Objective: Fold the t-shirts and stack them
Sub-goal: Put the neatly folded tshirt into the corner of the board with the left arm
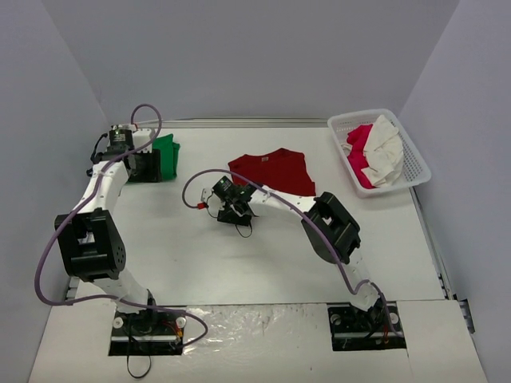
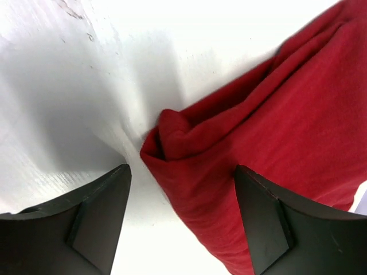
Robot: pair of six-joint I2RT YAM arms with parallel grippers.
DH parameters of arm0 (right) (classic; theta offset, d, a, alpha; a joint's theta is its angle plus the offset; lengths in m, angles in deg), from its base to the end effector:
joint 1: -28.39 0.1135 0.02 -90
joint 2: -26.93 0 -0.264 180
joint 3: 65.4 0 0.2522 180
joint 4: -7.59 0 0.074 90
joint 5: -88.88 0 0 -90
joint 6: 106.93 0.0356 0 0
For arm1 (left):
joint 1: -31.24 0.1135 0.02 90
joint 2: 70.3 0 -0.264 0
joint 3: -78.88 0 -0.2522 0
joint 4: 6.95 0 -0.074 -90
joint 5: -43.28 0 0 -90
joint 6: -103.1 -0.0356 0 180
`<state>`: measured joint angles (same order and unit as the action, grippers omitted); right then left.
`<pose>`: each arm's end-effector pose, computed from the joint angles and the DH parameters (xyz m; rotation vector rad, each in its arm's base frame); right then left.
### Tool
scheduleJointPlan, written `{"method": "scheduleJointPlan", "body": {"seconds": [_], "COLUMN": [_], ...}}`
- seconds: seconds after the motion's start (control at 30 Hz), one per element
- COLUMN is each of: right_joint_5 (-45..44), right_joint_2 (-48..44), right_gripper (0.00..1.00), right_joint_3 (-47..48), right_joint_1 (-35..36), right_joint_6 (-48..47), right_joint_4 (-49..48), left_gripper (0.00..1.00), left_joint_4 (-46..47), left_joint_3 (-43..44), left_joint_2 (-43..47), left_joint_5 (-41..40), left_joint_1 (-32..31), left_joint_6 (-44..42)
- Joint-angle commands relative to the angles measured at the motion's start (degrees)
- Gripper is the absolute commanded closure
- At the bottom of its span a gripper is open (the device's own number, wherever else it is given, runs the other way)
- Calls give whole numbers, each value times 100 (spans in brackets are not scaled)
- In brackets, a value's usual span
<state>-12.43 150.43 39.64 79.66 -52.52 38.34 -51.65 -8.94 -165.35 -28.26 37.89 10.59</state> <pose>0.3033 0.3670 0.1713 -1.5917 1.8104 -0.1141 0.3667 0.0314 0.2843 0.0636 2.3669 -0.3095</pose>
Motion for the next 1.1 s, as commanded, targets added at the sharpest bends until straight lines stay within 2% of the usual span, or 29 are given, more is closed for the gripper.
{"method": "scheduleJointPlan", "body": {"seconds": [0.0, 0.17, 0.23, 0.3, 0.4, 0.5, 0.57, 0.63, 0.67, 0.7, 0.77, 0.87, 0.93, 1.0, 1.07], "right_joint_5": [-38, -170, -240, -301, -267, -284, -363, -407, -407, -407, -407, -337, -337, -424, -459], "right_joint_2": [253, 639, 745, 842, 746, 579, 439, 315, 184, 113, -45, -194, -239, -248, -204], "right_gripper": [35, 48, 81, 100, 100, 100, 100, 100, 100, 100, 100, 100, 100, 100, 100], "right_joint_3": [223, 486, 557, 618, 662, 828, 952, 1066, 1075, 1084, 1058, 988, 953, 944, 979], "right_joint_1": [24, -2, -11, -3, 15, 41, 94, 147, 164, 208, 226, 244, 287, 314, 358], "right_joint_6": [88, 61, 70, 70, 61, 35, 0, -35, -53, -79, -114, -132, -123, -149, -150], "right_joint_4": [173, 173, 190, 225, 295, 462, 637, 735, 805, 814, 823, 823, 814, 823, 823], "left_gripper": [53, 53, 52, 49, 44, 42, 36, 30, 23, 19, 15, 10, 7, 6, 6], "left_joint_4": [79, 53, 1, 9, 53, 175, 509, 1155, 1404, 1676, 2248, 2969, 3932, 4323, 4333], "left_joint_3": [-28, -36, -63, -133, -203, -335, -475, -773, -888, -985, -1117, -1240, -1354, -1338, -1232], "left_joint_2": [74, -5, 12, 73, 126, 170, 118, 4, -31, -93, -356, -734, -1075, -1462, -1666], "left_joint_5": [132, 368, 570, 746, 1000, 1633, 2510, 3178, 3582, 3760, 4189, 4298, 4490, 4622, 4614], "left_joint_1": [-6, -6, -6, -6, -6, -15, -6, -6, -6, -6, -6, -15, -68, -260, -427], "left_joint_6": [48, 48, -22, -40, 30, 406, 706, 1346, 1619, 2135, 2647, 3649, 4536, 5047, 5128]}}
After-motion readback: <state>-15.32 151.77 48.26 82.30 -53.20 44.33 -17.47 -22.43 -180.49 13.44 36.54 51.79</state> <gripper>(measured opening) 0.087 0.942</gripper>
